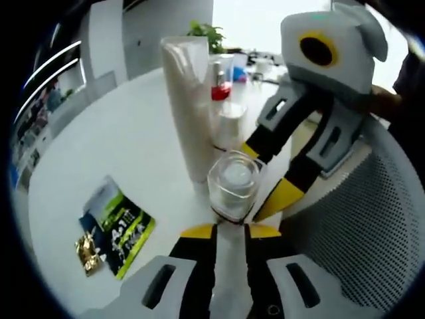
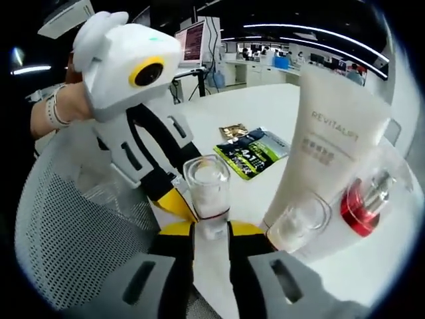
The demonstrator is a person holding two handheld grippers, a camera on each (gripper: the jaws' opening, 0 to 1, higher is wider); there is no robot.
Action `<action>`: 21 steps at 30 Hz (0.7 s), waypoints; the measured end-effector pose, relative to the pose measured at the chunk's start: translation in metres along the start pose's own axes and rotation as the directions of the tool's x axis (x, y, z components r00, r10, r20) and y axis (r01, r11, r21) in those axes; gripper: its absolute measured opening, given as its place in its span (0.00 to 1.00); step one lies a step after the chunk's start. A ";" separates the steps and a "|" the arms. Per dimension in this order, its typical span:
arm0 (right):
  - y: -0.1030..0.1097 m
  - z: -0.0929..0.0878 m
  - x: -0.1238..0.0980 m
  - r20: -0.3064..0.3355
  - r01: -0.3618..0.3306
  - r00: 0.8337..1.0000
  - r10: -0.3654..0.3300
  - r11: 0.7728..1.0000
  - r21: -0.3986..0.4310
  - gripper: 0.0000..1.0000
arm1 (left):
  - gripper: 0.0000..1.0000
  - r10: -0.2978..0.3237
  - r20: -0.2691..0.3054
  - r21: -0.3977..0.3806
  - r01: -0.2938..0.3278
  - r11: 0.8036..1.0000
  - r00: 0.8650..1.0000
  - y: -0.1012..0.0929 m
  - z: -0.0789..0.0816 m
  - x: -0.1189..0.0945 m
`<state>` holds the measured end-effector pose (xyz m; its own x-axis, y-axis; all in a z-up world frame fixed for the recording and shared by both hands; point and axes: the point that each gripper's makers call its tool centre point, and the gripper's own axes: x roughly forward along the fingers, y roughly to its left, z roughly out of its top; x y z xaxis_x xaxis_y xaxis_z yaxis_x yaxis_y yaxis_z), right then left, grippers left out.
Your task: Arrange the skincare products in the storage area until every visible bottle or jar stands upright without overlapping.
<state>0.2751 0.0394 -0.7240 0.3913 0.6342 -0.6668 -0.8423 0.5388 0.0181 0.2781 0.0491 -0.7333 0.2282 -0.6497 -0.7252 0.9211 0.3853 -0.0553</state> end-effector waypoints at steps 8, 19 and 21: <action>0.001 -0.007 -0.005 -0.030 -0.004 1.000 0.003 1.000 -0.021 0.18 | 0.10 -0.016 -0.013 0.019 0.016 1.000 1.000 -0.006 0.001 0.003; -0.005 -0.028 -0.020 -0.080 -0.009 0.997 0.008 1.000 -0.011 0.18 | 0.08 -0.068 -0.004 0.027 0.068 0.997 0.998 -0.023 0.011 0.015; -0.007 -0.031 -0.023 -0.084 -0.004 0.996 0.003 1.000 -0.004 0.17 | 0.08 -0.076 -0.001 0.028 0.076 0.997 0.997 -0.026 0.015 0.018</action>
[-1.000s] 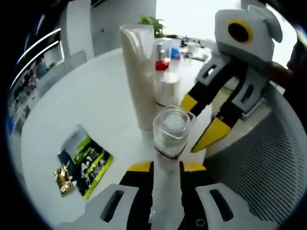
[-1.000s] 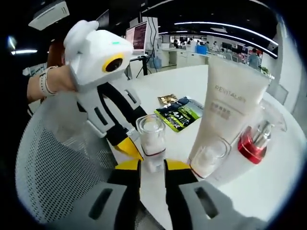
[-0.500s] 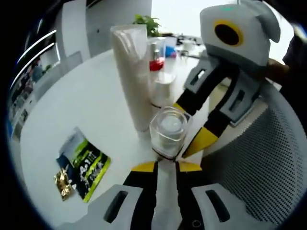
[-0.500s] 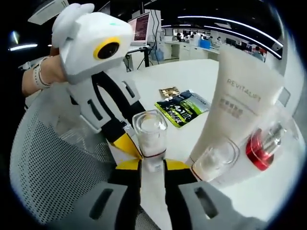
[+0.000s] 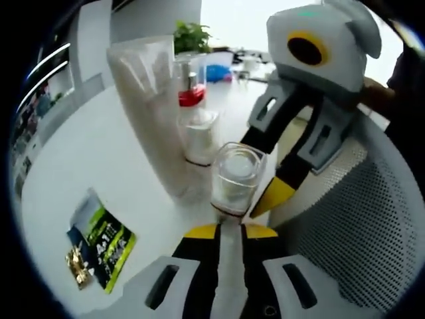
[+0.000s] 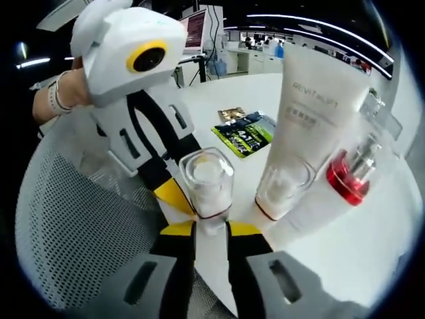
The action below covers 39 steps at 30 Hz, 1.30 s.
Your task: Arrange the skincare products in the storage area until every visible bottle or jar stands upright without overlapping.
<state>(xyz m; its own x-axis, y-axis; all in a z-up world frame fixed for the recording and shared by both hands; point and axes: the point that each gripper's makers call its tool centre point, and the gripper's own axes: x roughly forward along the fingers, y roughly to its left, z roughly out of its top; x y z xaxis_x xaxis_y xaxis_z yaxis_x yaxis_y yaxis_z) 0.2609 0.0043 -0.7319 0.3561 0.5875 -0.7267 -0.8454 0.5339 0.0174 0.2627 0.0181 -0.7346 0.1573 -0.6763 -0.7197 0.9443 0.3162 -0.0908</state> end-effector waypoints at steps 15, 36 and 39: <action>-0.015 -0.023 -0.012 -0.040 0.030 0.999 -0.029 0.999 0.025 0.18 | 0.07 -0.037 -0.003 0.042 0.037 0.998 0.999 -0.011 0.020 0.020; -0.036 -0.040 -0.022 -0.044 0.096 0.995 -0.092 0.991 0.091 0.17 | 0.06 -0.042 0.051 -0.010 0.043 0.999 0.998 -0.017 0.039 0.037; -0.037 -0.041 -0.021 -0.045 0.099 0.995 -0.095 0.990 0.099 0.17 | 0.08 -0.045 0.054 -0.008 0.045 0.999 0.998 -0.018 0.039 0.038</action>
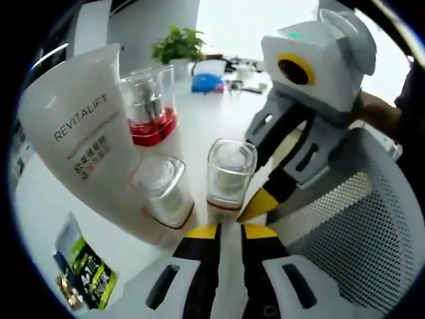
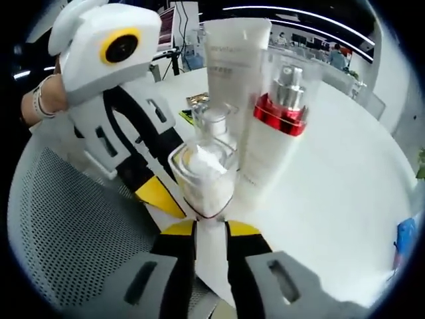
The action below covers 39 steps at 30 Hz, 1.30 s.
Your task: Arrange the skincare products in the storage area until every visible bottle or jar stands upright without overlapping.
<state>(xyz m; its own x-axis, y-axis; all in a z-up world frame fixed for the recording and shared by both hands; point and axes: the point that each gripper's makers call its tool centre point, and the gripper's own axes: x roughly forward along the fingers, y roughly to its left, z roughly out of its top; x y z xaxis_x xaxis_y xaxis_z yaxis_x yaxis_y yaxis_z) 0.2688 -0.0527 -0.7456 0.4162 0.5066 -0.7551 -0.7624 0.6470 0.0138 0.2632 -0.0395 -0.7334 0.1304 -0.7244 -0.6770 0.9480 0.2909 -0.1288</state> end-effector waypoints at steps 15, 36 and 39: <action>-0.008 -0.003 0.008 0.001 0.008 1.000 -0.008 0.999 0.044 0.15 | 0.13 -0.010 0.002 -0.007 0.010 1.000 1.000 -0.003 0.000 0.001; -0.009 -0.005 0.011 0.002 0.000 1.000 0.000 0.997 0.072 0.17 | 0.13 0.143 -0.041 -0.015 -0.143 0.990 0.989 0.033 -0.015 -0.011; -0.010 -0.004 0.012 0.002 0.003 1.000 -0.003 0.997 0.072 0.17 | 0.13 0.149 -0.038 -0.019 -0.150 0.989 0.988 0.035 -0.015 -0.011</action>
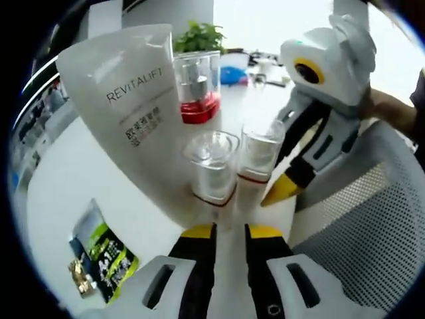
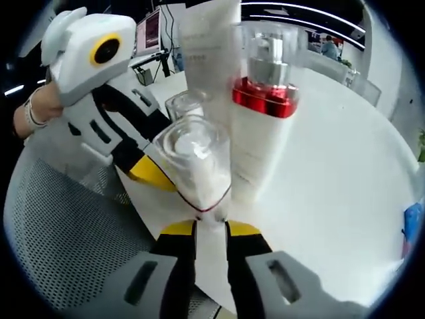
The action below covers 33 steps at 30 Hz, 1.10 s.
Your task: Arrange the skincare products in the storage area until every visible bottle or jar stands upright without overlapping.
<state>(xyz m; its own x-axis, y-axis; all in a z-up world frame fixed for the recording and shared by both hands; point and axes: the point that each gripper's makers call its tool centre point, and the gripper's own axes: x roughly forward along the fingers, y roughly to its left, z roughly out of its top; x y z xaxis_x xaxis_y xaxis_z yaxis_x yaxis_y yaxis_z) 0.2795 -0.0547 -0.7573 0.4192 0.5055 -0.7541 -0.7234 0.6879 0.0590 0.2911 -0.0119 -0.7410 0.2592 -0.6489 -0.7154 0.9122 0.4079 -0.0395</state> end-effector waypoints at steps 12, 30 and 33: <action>-0.004 0.003 0.004 0.005 0.007 1.000 -0.007 1.000 0.014 0.16 | 0.12 0.006 0.008 -0.001 -0.006 1.000 1.000 0.004 0.002 0.000; -0.016 0.008 0.007 0.006 0.039 0.999 -0.039 0.999 0.000 0.14 | 0.11 0.015 0.012 -0.004 -0.015 1.000 1.000 0.006 0.004 -0.002; -0.016 0.005 0.006 -0.004 0.046 0.999 -0.046 0.999 -0.008 0.14 | 0.11 0.020 0.016 -0.005 -0.020 1.000 1.000 0.007 0.004 -0.003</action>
<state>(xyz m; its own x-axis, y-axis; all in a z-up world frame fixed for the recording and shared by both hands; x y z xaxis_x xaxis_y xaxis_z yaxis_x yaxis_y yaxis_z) 0.2968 -0.0602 -0.7592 0.4498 0.4716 -0.7584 -0.7079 0.7060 0.0192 0.2981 -0.0097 -0.7360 0.2825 -0.6509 -0.7047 0.9052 0.4241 -0.0289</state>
